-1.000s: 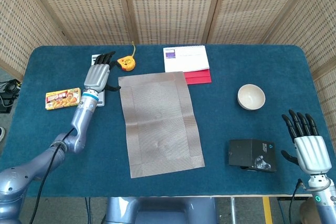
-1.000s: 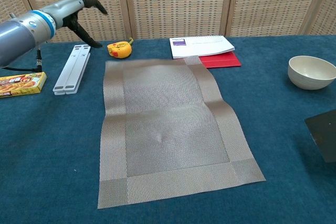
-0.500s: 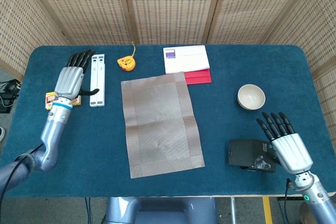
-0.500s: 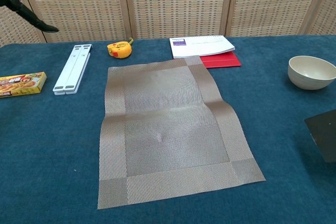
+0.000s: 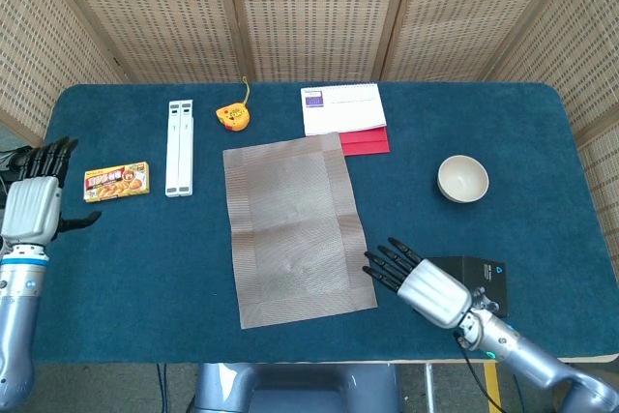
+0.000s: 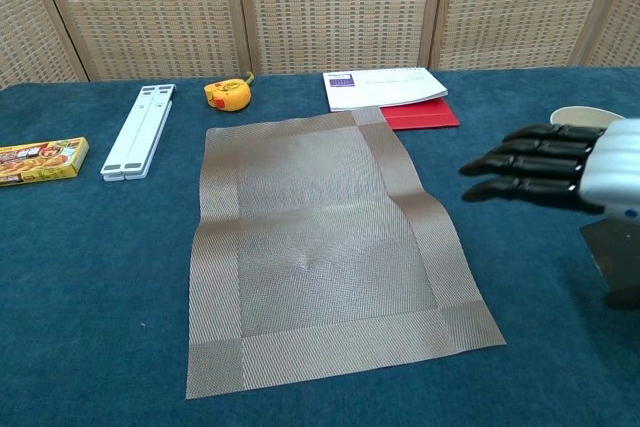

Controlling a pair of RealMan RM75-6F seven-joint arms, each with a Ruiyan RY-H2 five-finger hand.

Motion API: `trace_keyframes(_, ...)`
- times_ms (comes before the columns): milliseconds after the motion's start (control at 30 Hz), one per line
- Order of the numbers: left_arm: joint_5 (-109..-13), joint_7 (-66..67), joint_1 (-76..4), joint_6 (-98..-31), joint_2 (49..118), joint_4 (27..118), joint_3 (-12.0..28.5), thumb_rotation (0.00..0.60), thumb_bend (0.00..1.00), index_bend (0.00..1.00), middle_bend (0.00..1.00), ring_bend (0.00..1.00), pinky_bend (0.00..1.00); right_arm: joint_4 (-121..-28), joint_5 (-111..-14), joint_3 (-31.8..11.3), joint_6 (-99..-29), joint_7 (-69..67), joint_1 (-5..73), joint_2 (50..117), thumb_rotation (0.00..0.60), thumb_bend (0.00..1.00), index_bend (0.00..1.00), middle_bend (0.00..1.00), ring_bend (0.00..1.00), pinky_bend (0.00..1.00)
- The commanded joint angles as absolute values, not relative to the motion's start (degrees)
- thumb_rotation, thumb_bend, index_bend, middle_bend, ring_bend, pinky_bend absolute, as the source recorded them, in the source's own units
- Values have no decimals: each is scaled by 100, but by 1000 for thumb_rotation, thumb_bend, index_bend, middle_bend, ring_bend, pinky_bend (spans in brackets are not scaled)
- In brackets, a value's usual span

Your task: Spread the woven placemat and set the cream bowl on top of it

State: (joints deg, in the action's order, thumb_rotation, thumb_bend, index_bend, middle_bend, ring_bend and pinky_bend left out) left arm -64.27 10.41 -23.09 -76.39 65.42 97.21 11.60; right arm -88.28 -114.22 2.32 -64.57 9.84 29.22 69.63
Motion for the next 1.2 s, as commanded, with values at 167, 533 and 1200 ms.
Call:
trace_keyframes(167,-6653,1094,-2216,-7708,6616,9676,1039,600,0,0,0,0,0,-8395,-11592,418,-6044,1019,3298,7585,600,0,120,0,0,0)
trace_keyframes(533,-6698,1171,-2202,-7628,6663,9716,1037,600,0,0,0,0,0,-8165,-11266,349,-5617,1145,3629,8084,600,0,140,0,0,0)
trace_keyframes(1200,-6607,1242,-2210,-7450,6654,9692,1099,600,0,0,0,0,0,-7477,-10900,464,-5322,1302,4000,8770,600,0,147,0,0,0)
